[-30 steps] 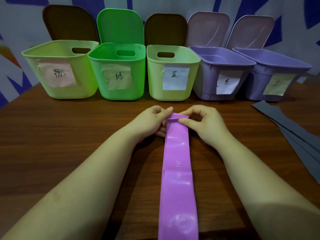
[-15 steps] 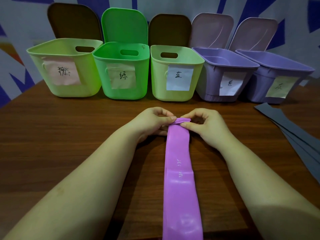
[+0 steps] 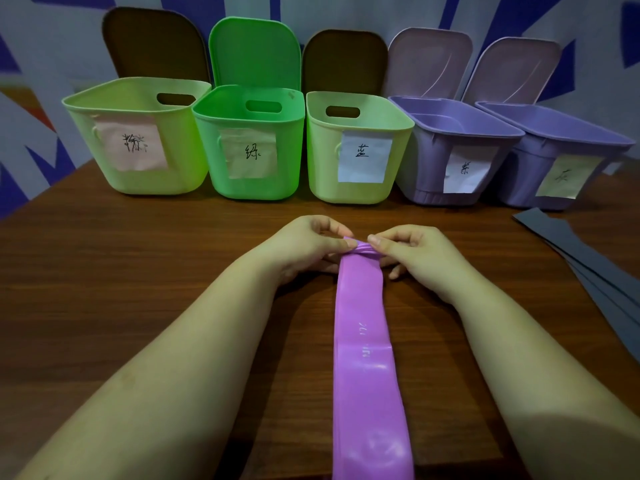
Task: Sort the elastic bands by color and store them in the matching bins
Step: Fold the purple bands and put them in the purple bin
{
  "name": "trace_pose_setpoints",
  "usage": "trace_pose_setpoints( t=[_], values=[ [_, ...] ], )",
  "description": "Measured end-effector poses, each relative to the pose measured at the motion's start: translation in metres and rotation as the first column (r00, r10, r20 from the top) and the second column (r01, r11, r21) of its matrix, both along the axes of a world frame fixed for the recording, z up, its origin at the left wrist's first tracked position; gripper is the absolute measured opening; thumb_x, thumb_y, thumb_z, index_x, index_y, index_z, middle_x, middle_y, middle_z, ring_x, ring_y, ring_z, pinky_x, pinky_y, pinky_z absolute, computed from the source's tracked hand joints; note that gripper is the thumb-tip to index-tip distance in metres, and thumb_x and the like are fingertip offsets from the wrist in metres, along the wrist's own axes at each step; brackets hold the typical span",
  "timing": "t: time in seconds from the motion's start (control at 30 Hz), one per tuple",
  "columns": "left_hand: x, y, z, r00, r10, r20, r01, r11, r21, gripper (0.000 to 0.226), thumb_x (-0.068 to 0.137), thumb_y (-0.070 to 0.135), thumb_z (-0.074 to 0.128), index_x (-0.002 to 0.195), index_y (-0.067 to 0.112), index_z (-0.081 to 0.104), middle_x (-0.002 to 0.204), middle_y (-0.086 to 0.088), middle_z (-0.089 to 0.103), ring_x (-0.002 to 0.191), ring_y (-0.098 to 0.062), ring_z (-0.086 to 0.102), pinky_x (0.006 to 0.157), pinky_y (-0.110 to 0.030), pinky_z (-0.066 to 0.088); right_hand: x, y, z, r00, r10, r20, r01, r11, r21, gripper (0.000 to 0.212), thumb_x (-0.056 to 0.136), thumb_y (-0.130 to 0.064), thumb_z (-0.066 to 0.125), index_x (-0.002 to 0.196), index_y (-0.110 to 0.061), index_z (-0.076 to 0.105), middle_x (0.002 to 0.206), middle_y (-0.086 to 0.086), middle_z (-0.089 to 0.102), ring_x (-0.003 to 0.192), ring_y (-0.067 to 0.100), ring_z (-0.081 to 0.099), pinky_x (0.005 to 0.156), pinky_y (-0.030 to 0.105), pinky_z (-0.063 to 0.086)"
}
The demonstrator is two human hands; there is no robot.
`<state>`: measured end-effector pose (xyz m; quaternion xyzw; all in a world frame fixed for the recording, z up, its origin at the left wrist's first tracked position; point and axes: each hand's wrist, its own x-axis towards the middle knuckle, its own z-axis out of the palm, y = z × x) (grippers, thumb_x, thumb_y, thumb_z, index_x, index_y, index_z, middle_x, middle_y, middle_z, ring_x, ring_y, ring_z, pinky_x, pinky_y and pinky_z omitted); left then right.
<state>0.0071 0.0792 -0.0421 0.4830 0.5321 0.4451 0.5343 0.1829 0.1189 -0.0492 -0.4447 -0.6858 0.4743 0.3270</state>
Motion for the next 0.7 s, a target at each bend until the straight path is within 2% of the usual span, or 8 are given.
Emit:
trace_pose_setpoints(
  t=[0.07, 0.2, 0.4, 0.5, 0.7],
  values=[
    [-0.001, -0.001, 0.001, 1.0, 0.002, -0.001, -0.002, 1.0, 0.0, 0.012, 0.086, 0.002, 0.063, 0.083, 0.012, 0.057, 0.067, -0.003, 0.058, 0.051, -0.003, 0.056, 0.049, -0.017, 0.051, 0.002, -0.001, 0.002, 0.999, 0.034, 0.021, -0.033, 0.999, -0.006, 0.006, 0.085, -0.02, 0.067, 0.089, -0.016, 0.07, 0.085, 0.006, 0.071, 0.071, 0.009, 0.066, 0.05, 0.016, 0.045],
    [-0.001, -0.003, 0.002, 0.999, 0.003, 0.051, -0.002, 1.0, -0.019, 0.015, 0.085, -0.001, 0.062, 0.089, 0.012, 0.055, 0.071, -0.004, 0.06, 0.053, -0.004, 0.058, 0.05, -0.018, 0.052, 0.004, -0.004, 0.003, 0.995, 0.089, -0.033, -0.09, 0.996, -0.021, 0.01, 0.082, -0.005, 0.069, 0.089, -0.011, 0.069, 0.073, 0.003, 0.067, 0.055, -0.002, 0.059, 0.052, 0.012, 0.045],
    [-0.004, -0.004, 0.005, 0.978, -0.022, 0.207, 0.034, 0.998, -0.054, 0.023, 0.083, -0.005, 0.061, 0.098, 0.012, 0.054, 0.074, -0.004, 0.069, 0.064, -0.011, 0.068, 0.066, -0.025, 0.058, 0.003, -0.006, 0.006, 0.981, 0.075, -0.178, -0.083, 0.996, -0.034, 0.022, 0.073, 0.005, 0.071, 0.083, -0.013, 0.064, 0.083, 0.007, 0.068, 0.073, 0.014, 0.063, 0.07, 0.022, 0.054],
    [-0.006, -0.005, 0.005, 0.969, -0.049, 0.243, 0.07, 0.994, -0.08, 0.022, 0.083, -0.004, 0.06, 0.1, 0.01, 0.057, 0.075, -0.004, 0.072, 0.067, -0.012, 0.069, 0.067, -0.025, 0.059, 0.003, -0.009, 0.008, 0.972, 0.083, -0.221, -0.09, 0.996, -0.024, 0.024, 0.072, 0.009, 0.071, 0.082, -0.012, 0.063, 0.082, 0.007, 0.067, 0.073, 0.012, 0.064, 0.071, 0.021, 0.055],
    [-0.008, -0.007, 0.005, 0.984, -0.171, 0.052, 0.175, 0.98, -0.099, 0.016, 0.086, 0.008, 0.061, 0.102, 0.011, 0.063, 0.085, -0.004, 0.07, 0.076, -0.01, 0.068, 0.067, -0.019, 0.057, 0.005, -0.011, 0.008, 0.974, 0.097, -0.206, -0.099, 0.995, 0.002, 0.027, 0.072, 0.012, 0.07, 0.08, -0.013, 0.062, 0.081, 0.004, 0.067, 0.07, 0.007, 0.064, 0.07, 0.019, 0.055]
  ],
)
